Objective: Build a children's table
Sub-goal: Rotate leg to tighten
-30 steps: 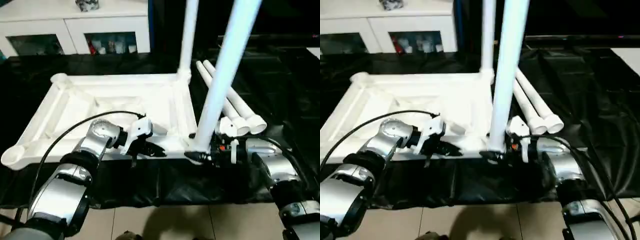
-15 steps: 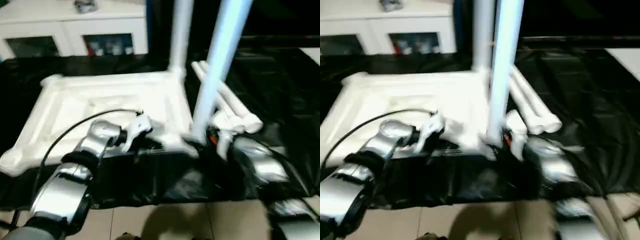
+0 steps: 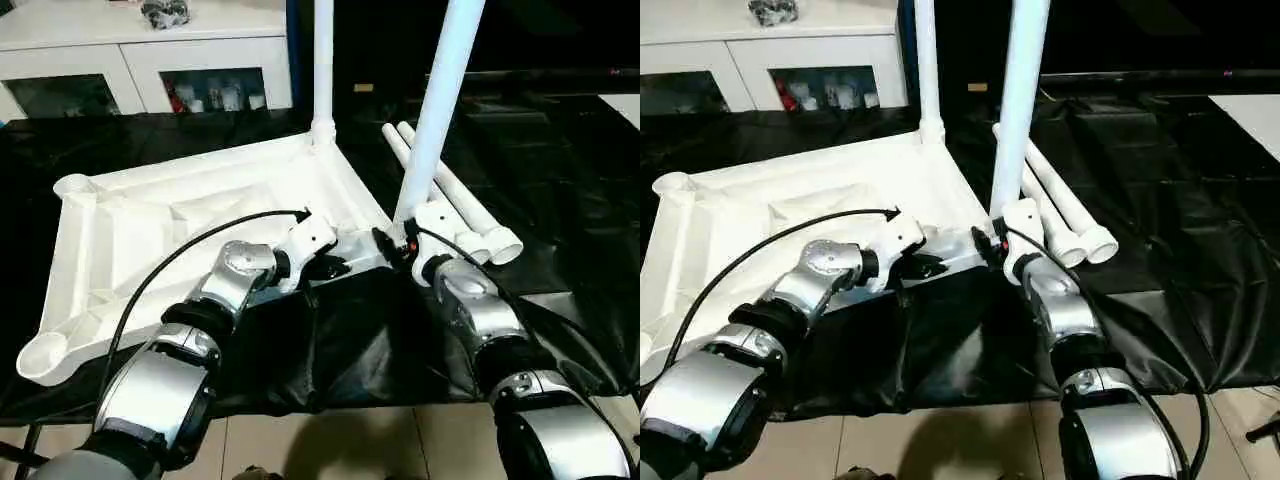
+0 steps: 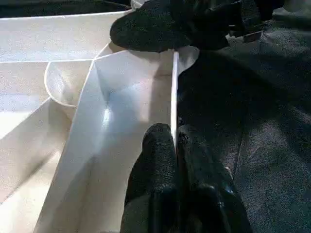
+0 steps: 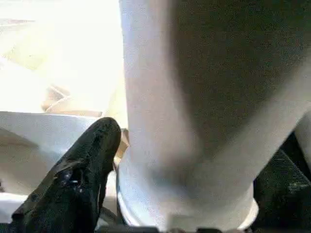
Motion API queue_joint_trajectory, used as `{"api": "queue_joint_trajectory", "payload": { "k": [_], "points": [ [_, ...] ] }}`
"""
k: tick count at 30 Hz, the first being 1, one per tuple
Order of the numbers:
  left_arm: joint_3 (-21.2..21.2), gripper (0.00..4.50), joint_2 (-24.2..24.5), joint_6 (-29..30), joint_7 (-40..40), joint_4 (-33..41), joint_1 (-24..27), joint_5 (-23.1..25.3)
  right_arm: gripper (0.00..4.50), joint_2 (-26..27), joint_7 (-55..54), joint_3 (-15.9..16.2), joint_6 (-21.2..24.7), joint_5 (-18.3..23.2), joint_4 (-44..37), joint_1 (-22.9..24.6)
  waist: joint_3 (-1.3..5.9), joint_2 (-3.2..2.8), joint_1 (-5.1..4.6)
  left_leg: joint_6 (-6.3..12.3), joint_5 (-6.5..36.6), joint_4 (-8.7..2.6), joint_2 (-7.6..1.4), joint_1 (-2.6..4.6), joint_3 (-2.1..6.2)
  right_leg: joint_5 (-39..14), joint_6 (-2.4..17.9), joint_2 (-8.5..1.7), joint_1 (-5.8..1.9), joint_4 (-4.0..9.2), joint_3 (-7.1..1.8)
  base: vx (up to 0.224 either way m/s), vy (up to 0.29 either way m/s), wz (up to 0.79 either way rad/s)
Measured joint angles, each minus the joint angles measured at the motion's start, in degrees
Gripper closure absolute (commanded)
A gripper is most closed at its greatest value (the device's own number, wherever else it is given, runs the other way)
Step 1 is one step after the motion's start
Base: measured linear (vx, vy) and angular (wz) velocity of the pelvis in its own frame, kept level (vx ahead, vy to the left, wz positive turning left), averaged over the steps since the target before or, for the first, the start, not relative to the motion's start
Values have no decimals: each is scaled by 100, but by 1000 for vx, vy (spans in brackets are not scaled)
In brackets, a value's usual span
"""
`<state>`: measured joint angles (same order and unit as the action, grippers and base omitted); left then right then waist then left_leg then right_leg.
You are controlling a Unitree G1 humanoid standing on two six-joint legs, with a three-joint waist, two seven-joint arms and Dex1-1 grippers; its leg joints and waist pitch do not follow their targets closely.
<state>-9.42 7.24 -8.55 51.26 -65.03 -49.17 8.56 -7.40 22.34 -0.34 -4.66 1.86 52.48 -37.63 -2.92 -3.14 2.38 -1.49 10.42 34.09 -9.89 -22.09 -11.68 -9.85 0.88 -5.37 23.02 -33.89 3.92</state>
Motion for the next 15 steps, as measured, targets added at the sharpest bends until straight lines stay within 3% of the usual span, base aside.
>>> {"api": "queue_joint_trajectory", "payload": {
  "k": [12,15],
  "points": [
    [1,450,183,-121,512,1,22,-75,49,-313,998,84,-203,110,-146,188,-3,-10,3,3,1,-10,-10,-4,0,-3,-5,5,11,-6,11,0,0,0],
    [-4,450,576,-208,1777,45,115,-283,49,-1133,3227,532,72,493,-995,674,-5,-24,71,39,-8,-11,-11,-8,-1,-7,-9,5,8,6,13,0,0,0]
  ]
}}
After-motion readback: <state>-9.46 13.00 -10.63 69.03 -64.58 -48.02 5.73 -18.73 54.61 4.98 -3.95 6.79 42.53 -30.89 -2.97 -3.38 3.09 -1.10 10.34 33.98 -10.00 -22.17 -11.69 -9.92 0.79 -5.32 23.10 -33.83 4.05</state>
